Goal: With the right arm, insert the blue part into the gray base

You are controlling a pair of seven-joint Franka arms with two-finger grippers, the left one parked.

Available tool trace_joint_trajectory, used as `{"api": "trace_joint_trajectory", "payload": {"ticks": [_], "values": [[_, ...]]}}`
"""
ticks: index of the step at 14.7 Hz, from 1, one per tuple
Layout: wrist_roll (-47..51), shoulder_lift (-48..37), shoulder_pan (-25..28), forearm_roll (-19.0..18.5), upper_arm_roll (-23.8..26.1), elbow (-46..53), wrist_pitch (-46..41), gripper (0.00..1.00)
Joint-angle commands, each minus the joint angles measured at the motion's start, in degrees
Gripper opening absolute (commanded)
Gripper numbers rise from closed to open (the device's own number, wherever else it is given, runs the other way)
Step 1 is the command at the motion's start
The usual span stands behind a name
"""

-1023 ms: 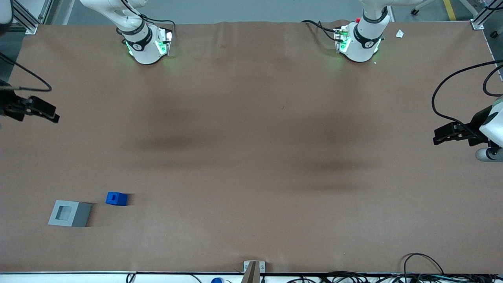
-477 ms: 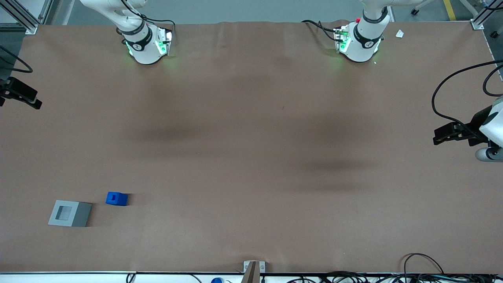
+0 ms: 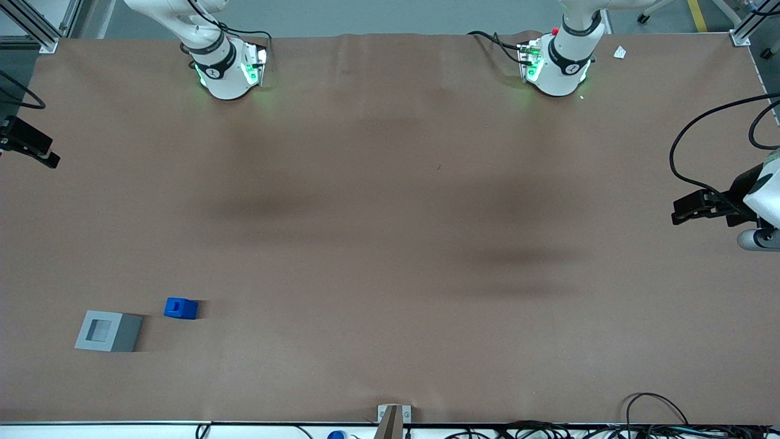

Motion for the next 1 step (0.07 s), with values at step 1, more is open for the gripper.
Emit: {"api": "trace_joint_trajectory", "payload": {"ticks": [1], "values": [[-0.30, 0.08, -0.19, -0.70, 0.34, 0.59, -0.39, 1.00]]}}
